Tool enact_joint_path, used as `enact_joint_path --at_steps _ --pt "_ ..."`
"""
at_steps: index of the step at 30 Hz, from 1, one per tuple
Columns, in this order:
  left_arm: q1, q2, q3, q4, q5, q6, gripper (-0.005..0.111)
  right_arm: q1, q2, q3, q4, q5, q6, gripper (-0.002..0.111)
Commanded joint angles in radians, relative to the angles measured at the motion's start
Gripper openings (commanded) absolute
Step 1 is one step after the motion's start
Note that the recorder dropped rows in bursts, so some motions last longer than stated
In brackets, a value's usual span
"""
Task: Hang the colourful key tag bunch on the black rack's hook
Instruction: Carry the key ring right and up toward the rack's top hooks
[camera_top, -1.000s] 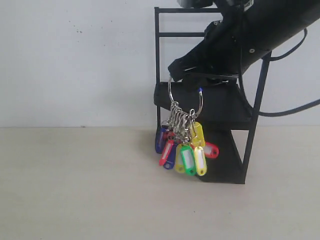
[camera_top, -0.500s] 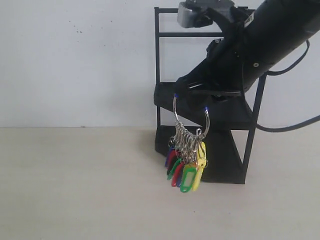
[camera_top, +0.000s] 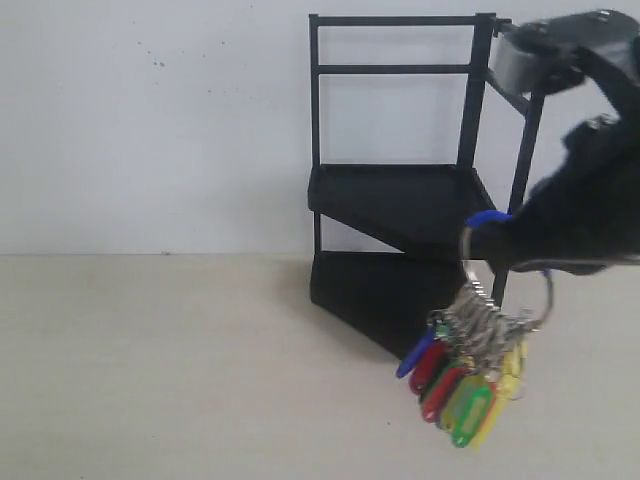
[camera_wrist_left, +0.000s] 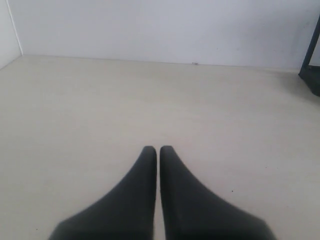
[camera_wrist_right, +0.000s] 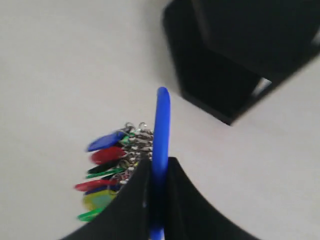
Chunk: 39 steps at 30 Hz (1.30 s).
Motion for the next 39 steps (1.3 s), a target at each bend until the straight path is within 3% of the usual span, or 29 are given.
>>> enact_joint_path --at_steps 1,4,8,10,12,17,22,27,30,32,39 --pt "0.003 0.004 -0.002 -0.007 -0.007 0.0 0.004 -0.007 -0.11 0.15 -0.528 -0.066 0.505 0.0" --pt "0.003 0.004 -0.002 -0.007 -0.007 0.0 0.004 -0.007 -0.116 0.197 -0.772 -0.025 0.762 0.0" --pt "0.003 0.004 -0.002 -0.007 -0.007 0.0 0.004 -0.011 -0.058 0.197 -0.959 -0.152 0.831 0.0" --pt "0.003 0.004 -0.002 -0.007 -0.007 0.0 0.004 -0.051 -0.003 0.183 -1.081 -0.191 0.943 0.0" --pt "0.003 0.004 -0.002 -0.007 -0.007 0.0 0.004 -0.128 0.061 0.142 -1.081 -0.195 0.997 0.0" --pt "0.003 0.004 -0.002 -0.007 -0.007 0.0 0.004 -0.306 0.171 0.016 -0.864 -0.342 0.75 0.0" --pt "0.003 0.004 -0.002 -0.007 -0.007 0.0 0.004 -0.411 0.214 -0.114 -0.806 -0.385 0.655 0.0" --pt "0.003 0.004 -0.002 -0.007 -0.007 0.0 0.004 -0.474 0.227 -0.21 -0.25 -0.438 -0.052 0.0" --pt "0.003 0.004 -0.002 -0.007 -0.007 0.0 0.004 -0.474 0.263 -0.237 -0.02 -0.429 -0.27 0.0" --pt "0.003 0.004 -0.002 -0.007 -0.007 0.0 0.004 -0.474 0.303 -0.26 0.06 -0.414 -0.324 0.0" --pt "0.003 0.004 -0.002 -0.007 -0.007 0.0 0.004 -0.473 0.363 -0.315 0.06 -0.431 -0.324 0.0"
